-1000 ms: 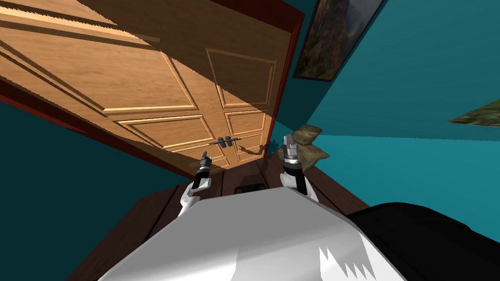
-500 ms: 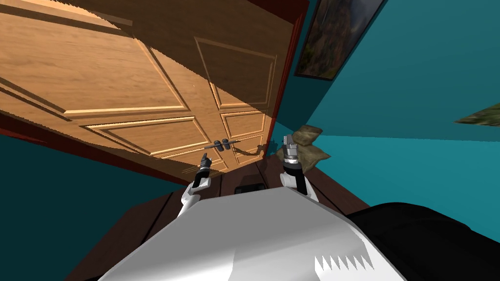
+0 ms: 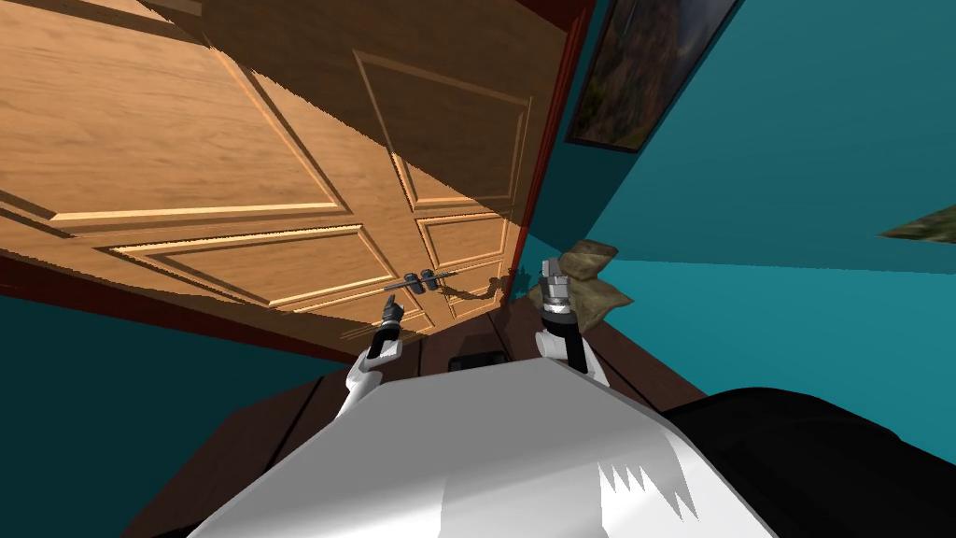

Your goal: Pull the door open

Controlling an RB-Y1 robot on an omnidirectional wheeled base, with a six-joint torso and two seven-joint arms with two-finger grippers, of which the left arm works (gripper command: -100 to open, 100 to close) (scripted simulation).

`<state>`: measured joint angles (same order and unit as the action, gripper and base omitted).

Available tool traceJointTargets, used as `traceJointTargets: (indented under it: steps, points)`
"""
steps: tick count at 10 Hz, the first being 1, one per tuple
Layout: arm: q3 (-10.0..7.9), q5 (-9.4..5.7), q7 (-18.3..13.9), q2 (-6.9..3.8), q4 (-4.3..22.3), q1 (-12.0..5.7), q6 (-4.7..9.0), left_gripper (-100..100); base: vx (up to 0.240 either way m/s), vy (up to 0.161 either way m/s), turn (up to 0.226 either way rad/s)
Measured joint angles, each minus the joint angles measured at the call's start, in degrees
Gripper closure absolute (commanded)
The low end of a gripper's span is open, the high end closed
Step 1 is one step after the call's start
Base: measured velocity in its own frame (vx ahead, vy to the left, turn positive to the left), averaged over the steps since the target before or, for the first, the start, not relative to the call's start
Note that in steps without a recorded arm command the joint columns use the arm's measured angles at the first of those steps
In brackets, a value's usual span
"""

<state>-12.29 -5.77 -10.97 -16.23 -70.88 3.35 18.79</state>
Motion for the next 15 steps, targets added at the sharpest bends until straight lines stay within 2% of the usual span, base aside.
traceJointTargets:
  steps: [2, 3, 4, 6, 8, 9, 10, 15]
  points:
    - [-1.66, -0.54, -0.5, -1.62, 2.2, 0.43, 0.78, -100, 0.173, 0.067, -0.019]
    - [-2.4, -0.74, -0.7, -1.94, 1.4, 1.45, 0.47, -100, 0.16, 0.075, -0.037]
    - [-3.01, -0.89, -0.8, -2.31, 1.8, 1.67, 0.47, -100, 0.161, 0.093, -0.06]
    - [-3.77, -1.19, -1.1, -2.97, 2.8, 2.03, 1.14, -100, 0.18, 0.084, -0.074]
    - [-3.79, -1.32, -1.4, -3.11, 2.9, 1.9, 1.42, -100, 0.199, -0.003, -0.151]
    - [-3.28, -1.23, -1.4, -2.65, 2.9, 1.32, 1.58, -100, 0.112, -0.018, -0.039]
    - [-3.19, -1.22, -1.4, -2.59, 2.8, 1.2, 1.61, 100, -0.021, 0.004, 0.052]
    - [-3.1, -1.21, -1.4, -2.53, 2.9, 1.26, 1.53, 100, -0.019, 0.002, -0.008]
